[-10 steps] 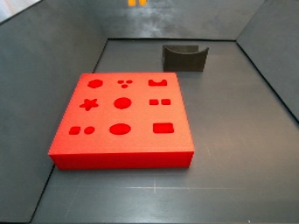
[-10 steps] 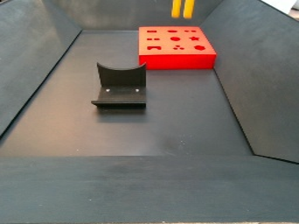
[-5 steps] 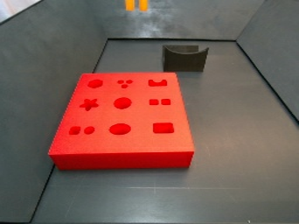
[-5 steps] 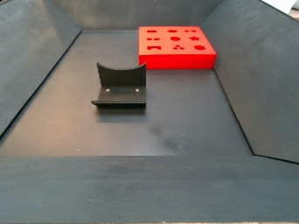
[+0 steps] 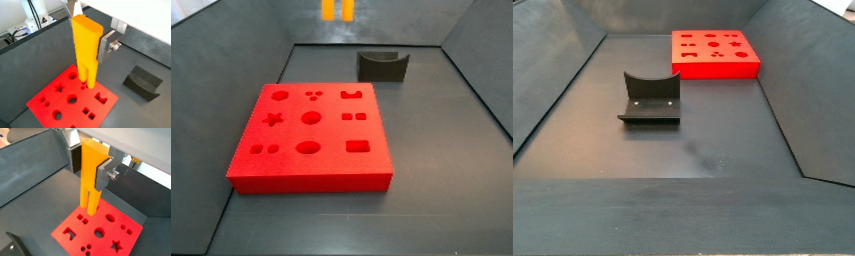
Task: Pick up the square-circle object. Move up. Rotate the square-circle object. Move to above the board. Insert the square-circle object.
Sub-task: Move to above the board, then insert the square-circle object.
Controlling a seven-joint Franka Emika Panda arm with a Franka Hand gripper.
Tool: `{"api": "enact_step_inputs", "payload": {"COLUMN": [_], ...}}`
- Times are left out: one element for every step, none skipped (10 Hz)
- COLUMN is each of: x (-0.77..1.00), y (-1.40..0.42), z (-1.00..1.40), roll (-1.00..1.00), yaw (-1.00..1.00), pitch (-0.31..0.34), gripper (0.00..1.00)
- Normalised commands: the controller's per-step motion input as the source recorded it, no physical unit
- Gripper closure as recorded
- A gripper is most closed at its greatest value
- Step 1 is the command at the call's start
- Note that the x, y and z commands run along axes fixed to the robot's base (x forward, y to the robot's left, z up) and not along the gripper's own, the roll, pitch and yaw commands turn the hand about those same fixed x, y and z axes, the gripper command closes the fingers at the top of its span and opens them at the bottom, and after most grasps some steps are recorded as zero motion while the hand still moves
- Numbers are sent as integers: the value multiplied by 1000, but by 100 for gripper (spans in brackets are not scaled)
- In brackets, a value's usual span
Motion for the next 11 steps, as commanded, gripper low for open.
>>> {"api": "enact_step_inputs", "payload": {"x": [140, -163, -126, -114, -143, -451, -697, -754, -843, -846, -717], "y": [-215, -709, -714, -720, -731, -603, -297, -271, -266, -251, -283], "z": [47, -731, -726, -726, -743, -726, -766, -751, -740, -697, -571], "roll": [90, 179, 189, 191, 190, 63, 0, 0, -13, -31, -54], "yaw": [6, 509, 494, 489, 463, 360, 317, 314, 246, 211, 283], "pitch": [139, 111, 124, 130, 129, 4, -73, -109, -179, -219, -270], "gripper": [100, 100, 100, 100, 100, 100, 100, 100, 100, 100, 100]}}
